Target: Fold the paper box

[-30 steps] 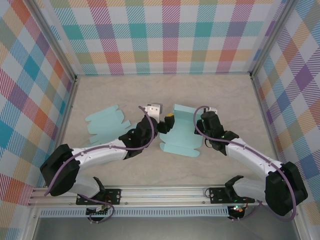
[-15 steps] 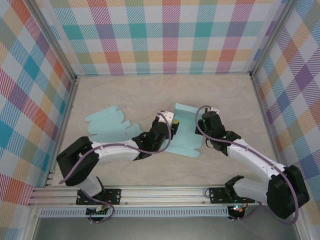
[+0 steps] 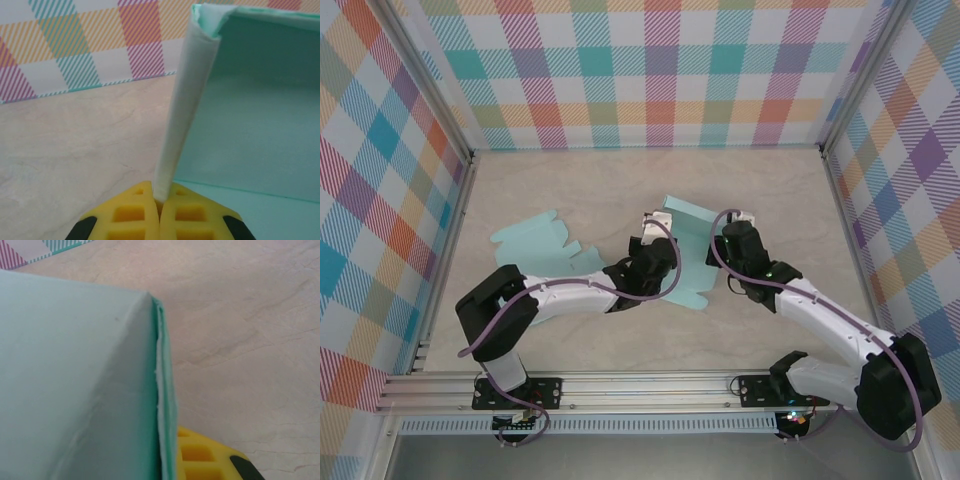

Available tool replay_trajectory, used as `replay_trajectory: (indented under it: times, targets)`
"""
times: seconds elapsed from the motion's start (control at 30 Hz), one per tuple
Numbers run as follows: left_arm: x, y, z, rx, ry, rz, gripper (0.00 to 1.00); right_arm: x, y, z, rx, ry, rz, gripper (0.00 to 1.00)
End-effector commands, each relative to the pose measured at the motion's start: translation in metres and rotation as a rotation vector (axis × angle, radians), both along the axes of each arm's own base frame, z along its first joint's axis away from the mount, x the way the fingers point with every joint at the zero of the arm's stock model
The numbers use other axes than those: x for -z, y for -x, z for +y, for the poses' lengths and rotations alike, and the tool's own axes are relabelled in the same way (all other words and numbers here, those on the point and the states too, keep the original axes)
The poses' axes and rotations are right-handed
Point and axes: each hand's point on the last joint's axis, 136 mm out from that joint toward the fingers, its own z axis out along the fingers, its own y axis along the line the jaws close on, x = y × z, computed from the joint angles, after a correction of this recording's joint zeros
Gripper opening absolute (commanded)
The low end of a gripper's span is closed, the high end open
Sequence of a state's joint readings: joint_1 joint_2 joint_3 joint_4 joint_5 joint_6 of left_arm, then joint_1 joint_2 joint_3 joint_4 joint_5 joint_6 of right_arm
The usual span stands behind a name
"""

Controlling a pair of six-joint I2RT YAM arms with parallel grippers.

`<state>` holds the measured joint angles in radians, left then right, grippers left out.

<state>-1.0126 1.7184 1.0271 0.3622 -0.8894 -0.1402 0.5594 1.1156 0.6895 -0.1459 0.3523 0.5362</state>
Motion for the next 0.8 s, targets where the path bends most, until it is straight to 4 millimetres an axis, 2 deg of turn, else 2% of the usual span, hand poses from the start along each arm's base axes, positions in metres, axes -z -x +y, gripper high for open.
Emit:
replay_trajectory:
  times: [0.0, 0.03, 0.07, 0.2, 0.3, 0.5, 0.63, 0.77]
  targets:
    - [-0.016, -0.008, 0.029, -0.192, 0.116, -0.036, 0.00, 0.007, 0.001, -0.003, 0.025, 0.028, 0.023, 0.00]
    - [-0.016, -0.008, 0.023, -0.154, 0.124, -0.032, 0.00, 0.008, 0.000, -0.002, 0.024, 0.031, 0.027, 0.00]
    - [-0.014, -0.007, 0.015, -0.100, 0.121, -0.024, 0.05, 0.010, -0.001, -0.002, 0.023, 0.037, 0.032, 0.00]
    - [-0.019, 0.003, -0.009, 0.099, 0.146, -0.017, 0.42, 0.011, -0.005, -0.003, 0.033, 0.050, 0.032, 0.00]
    - [-0.025, 0.014, -0.012, 0.180, 0.169, -0.029, 0.56, 0.010, -0.005, -0.004, 0.042, 0.052, 0.029, 0.00]
    - [-0.036, 0.014, 0.004, 0.134, 0.117, -0.066, 0.59, 0.006, -0.004, 0.000, 0.022, 0.042, 0.033, 0.00]
    - [-0.034, 0.008, -0.001, 0.127, 0.062, -0.073, 0.59, 0.003, -0.002, 0.003, 0.002, 0.033, 0.043, 0.00]
    - [-0.032, 0.000, -0.008, 0.112, 0.019, -0.081, 0.52, -0.001, 0.002, 0.005, -0.016, 0.017, 0.042, 0.00]
